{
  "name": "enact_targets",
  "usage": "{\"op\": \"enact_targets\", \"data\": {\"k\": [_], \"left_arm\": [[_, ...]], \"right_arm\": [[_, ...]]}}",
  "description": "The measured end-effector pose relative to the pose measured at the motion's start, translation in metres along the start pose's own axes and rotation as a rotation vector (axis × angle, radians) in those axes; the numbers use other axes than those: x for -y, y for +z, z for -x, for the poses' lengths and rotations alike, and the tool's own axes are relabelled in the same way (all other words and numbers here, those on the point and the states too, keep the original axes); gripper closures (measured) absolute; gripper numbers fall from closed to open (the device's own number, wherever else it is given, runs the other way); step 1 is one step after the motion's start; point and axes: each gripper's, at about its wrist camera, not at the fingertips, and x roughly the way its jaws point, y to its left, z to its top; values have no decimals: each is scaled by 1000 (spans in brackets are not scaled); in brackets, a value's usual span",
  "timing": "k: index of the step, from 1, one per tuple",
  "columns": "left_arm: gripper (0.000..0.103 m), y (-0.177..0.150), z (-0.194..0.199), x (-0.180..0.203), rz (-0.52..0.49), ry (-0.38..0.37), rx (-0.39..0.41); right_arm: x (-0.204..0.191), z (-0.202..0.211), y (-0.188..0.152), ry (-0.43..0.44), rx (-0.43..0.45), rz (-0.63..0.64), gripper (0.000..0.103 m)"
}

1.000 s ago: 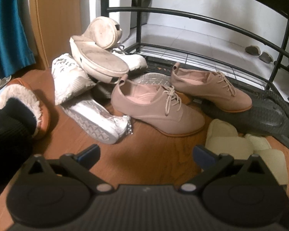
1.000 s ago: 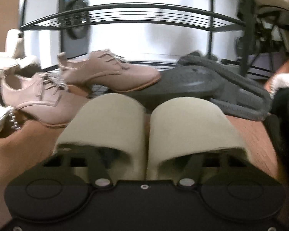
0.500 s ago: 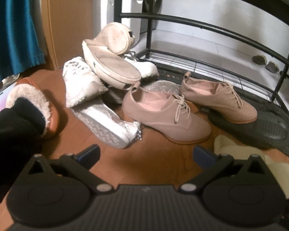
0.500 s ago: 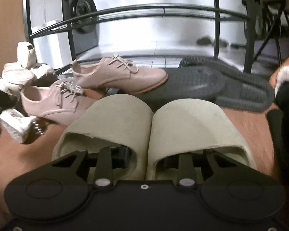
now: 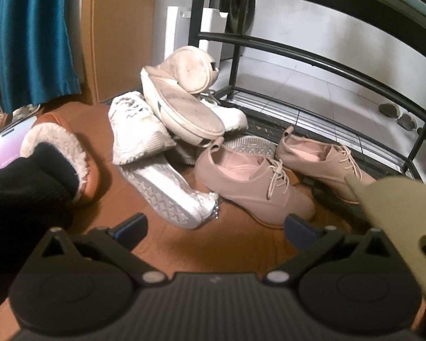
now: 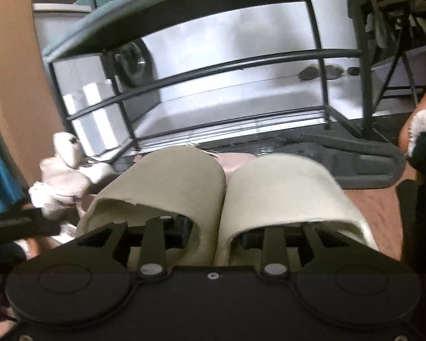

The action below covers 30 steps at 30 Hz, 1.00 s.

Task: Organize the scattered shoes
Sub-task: 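Carry the slides under the rack top and set them on a shelf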

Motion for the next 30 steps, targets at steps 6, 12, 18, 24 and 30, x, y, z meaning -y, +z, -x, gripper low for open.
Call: {"op": "enact_targets", "data": {"k": [6,12,18,24,30], "left_arm": [[1,-1,-1,1,-9,16,7],[0,-5,-7,6,-30,16,-10],[0,-8,-13,15,-64,16,-17],[0,-3,-21,23,-82,30,-12],[0,-3,-34,32,-98,39,-37]], "right_arm": [[12,10,36,81,142,-18,71],[40,-6,97,47,360,98,69],[90,-71,163,-46,447,204,69],[138,-161,210,-128,425,268,69],[166,-206,227,-155,408,255,69]]}}
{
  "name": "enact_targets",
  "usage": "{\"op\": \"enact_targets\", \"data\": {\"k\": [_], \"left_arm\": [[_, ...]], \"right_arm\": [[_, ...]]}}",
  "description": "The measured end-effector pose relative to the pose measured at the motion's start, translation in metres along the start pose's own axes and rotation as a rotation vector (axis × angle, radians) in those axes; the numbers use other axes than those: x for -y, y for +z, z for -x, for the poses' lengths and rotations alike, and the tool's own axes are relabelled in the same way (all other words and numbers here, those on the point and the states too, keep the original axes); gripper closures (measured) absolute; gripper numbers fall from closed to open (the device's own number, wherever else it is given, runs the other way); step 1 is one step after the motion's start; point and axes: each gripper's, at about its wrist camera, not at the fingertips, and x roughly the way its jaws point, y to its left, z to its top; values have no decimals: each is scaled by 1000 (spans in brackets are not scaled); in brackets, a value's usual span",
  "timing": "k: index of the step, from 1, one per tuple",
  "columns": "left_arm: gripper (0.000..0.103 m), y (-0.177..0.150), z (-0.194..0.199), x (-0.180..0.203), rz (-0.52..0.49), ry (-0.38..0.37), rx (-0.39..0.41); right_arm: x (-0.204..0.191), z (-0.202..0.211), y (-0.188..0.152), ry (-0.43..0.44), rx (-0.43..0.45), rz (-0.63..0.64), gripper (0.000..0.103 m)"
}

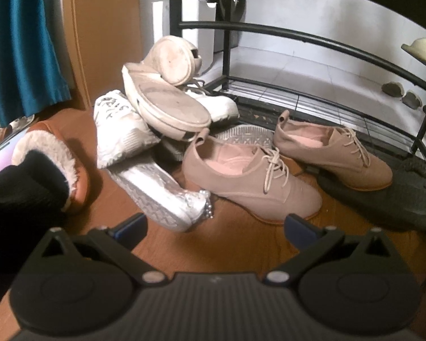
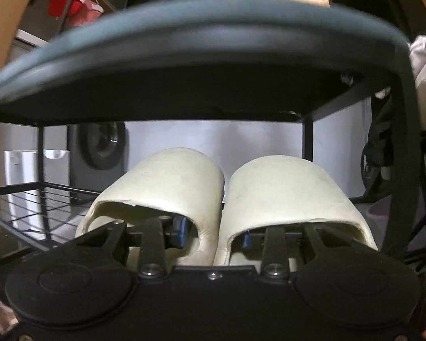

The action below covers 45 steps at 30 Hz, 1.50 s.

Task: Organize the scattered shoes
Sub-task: 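Carry the slides under the rack top and set them on a shelf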

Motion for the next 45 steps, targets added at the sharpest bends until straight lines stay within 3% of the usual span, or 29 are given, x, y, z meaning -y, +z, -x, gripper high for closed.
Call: {"op": "enact_targets", "data": {"k": [6,10,12,15,17,24,33,35,38,41,45], "left_arm": [[0,-2,-11,9,-20,9,-25],[1,-4,-13,14,-36,4,-30],[1,-4,-14,15,-44,7,-30],[0,-6,-15,15,-46,11,-36],[0,-5,-15,13,-37,16,-36],[0,-4,-11,13,-37,3,-24],[0,-1,-9,14,-28,-5,-16],[0,-1,-10,12,-17,-8,-28],[0,-1,-10,10,-8,-2,-25],[0,1,-6,9,-18,3,9],[0,1,-5,10,-42,3,64]], "right_arm": [[27,-38,-8,17,-55,-34,68],[33,-47,-23,11,-109,7,63],[35,-44,-28,18,-81,-3,60],[34,-42,-32,16,-72,-23,40],[32,-40,-32,10,-79,-28,6],[26,-22,-28,-2,-87,-30,5],[13,-6,5,-147,-231,-50,3],[10,2,11,-174,-240,-72,0],[2,15,13,-233,-244,-8,0],[-1,38,14,-185,-221,-48,0],[-5,104,7,-37,-104,-195,0]]}}
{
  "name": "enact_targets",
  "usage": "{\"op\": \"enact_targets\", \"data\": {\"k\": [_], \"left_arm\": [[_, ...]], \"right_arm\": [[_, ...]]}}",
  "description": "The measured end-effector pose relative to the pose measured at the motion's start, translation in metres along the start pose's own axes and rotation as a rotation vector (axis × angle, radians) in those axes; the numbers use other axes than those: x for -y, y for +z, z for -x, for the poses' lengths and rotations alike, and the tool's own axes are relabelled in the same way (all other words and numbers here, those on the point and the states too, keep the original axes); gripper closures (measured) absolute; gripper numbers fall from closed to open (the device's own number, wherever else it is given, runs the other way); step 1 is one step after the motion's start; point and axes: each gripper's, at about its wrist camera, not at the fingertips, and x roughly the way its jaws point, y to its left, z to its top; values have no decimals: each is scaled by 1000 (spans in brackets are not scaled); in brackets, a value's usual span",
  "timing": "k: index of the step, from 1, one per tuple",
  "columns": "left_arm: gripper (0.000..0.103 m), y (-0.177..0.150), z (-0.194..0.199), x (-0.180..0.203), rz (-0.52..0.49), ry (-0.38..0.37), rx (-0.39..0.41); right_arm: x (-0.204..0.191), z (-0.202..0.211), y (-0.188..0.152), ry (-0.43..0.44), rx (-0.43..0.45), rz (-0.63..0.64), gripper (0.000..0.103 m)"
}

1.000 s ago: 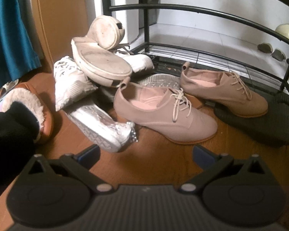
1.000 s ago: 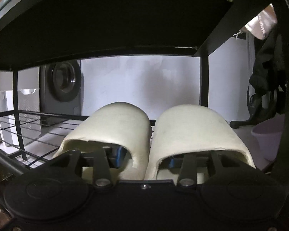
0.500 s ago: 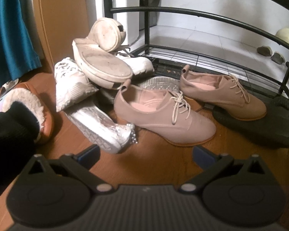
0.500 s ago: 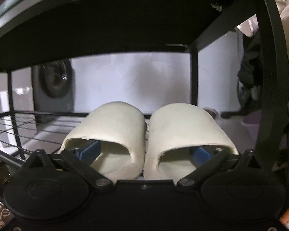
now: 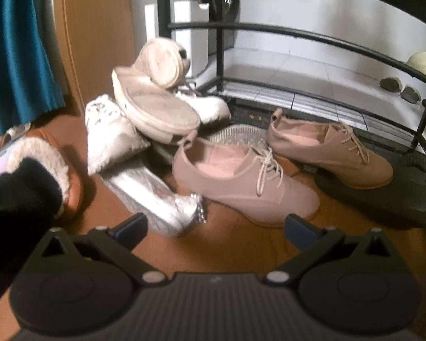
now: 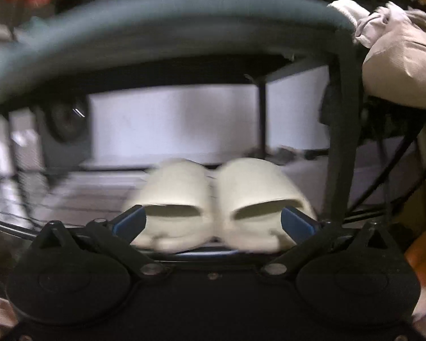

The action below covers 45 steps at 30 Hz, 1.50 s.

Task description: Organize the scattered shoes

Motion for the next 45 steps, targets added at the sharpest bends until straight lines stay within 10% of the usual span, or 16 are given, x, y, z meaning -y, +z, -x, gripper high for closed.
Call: {"op": "enact_targets", "data": {"k": [9,16,34,45], "left_arm": [[0,7,-8,-3,-65,-36,86],[1,13,-18,4,-120,-65,134],[1,90,-49,-42,-141,49,378],[1,121,-80,-43,-180,73,379]], "right_arm": [[0,134,-36,-47,164,39,0],[35,162,-18,-121,194,-127,0],[21,177,4,-61,202,-138,0],[-18,160,-7,17,99,-61,0]]}}
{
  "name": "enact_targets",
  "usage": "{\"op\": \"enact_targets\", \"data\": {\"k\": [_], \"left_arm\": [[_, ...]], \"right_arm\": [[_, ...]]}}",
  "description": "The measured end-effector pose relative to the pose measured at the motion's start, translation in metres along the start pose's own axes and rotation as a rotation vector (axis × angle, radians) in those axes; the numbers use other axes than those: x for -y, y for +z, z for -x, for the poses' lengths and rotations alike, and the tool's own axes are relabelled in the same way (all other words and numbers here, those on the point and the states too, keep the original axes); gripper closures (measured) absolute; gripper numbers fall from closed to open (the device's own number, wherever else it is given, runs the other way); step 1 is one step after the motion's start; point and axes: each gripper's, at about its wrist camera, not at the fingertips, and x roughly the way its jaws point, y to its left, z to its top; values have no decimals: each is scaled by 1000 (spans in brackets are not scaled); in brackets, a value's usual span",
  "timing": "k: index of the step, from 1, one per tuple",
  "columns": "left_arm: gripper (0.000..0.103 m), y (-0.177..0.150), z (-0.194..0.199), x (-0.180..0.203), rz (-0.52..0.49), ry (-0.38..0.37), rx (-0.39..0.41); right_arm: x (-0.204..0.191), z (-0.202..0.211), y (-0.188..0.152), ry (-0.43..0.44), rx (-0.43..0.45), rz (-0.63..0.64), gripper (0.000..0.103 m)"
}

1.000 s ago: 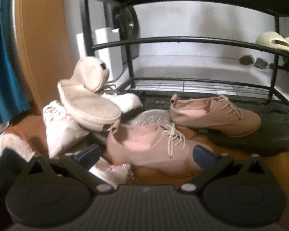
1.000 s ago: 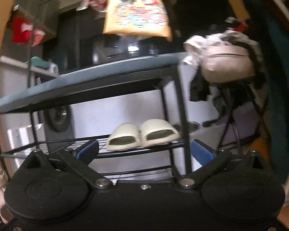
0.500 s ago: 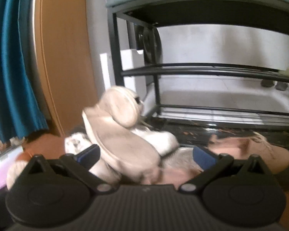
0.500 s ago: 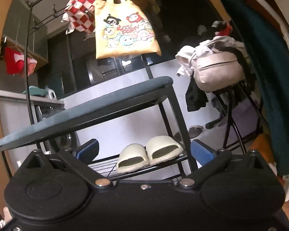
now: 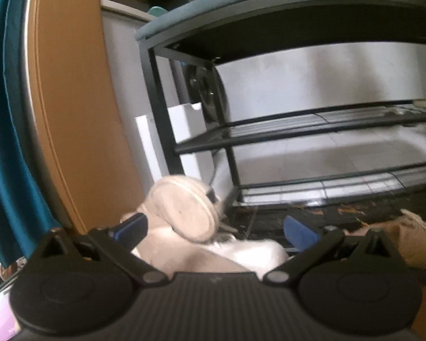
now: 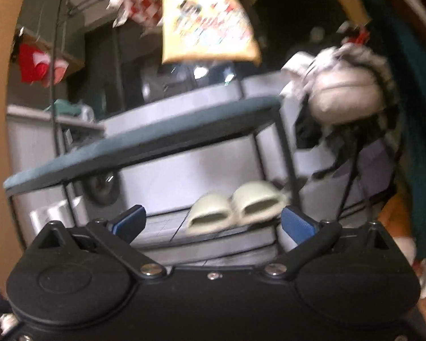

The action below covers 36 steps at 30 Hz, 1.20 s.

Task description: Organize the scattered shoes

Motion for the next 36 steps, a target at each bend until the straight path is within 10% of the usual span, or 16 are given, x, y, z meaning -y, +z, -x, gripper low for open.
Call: {"op": "enact_targets", "data": {"k": [16,20,36], "left_arm": [[11,21,-119,-6,161,131,-165],[30,15,-133,-14,183,117,-204],[55,13,-74,-14,163,141,-52]], "right_arm": [[-18,-14,-16,22,-107,69,0],[-15,-20,-23,13,-144,18,0],[-24,-14,-29,56,-150,15,0]]}}
